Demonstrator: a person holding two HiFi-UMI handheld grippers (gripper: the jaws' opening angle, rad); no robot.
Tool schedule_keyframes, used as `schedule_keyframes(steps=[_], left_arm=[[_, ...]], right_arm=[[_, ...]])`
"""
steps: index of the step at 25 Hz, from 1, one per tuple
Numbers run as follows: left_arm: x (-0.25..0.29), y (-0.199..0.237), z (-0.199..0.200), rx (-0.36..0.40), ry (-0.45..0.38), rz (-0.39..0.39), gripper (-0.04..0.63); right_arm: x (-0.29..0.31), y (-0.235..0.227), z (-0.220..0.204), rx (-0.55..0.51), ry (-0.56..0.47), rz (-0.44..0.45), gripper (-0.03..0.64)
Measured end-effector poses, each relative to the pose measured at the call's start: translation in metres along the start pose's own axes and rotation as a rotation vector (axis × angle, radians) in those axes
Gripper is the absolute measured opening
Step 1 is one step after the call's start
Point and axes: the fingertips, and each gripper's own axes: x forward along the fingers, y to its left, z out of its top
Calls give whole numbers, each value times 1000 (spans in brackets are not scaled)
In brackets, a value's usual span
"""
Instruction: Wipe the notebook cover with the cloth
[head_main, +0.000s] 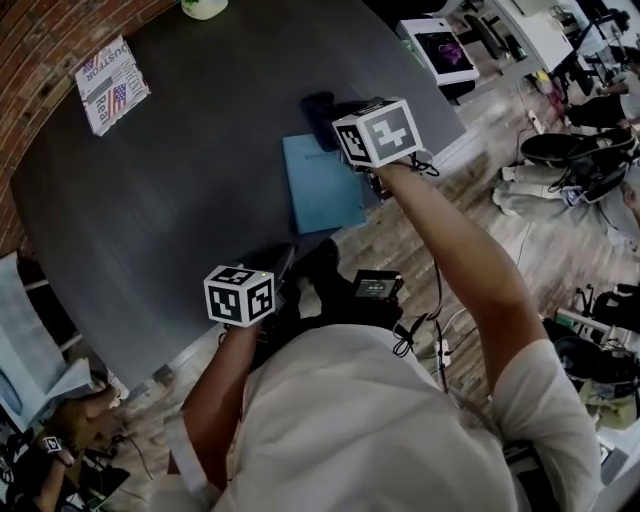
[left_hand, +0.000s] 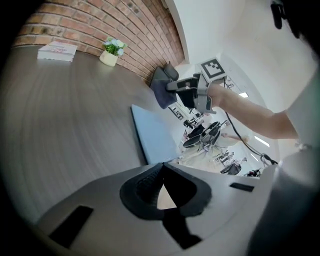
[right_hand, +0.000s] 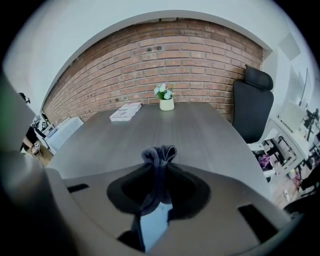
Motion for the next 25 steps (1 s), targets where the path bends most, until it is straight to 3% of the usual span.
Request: schedule_keyframes(steps=[25], left_arm=[[-74, -63, 79, 82, -272, -171, 8]], right_arm=[[-113, 40, -58, 204, -172, 45, 94]])
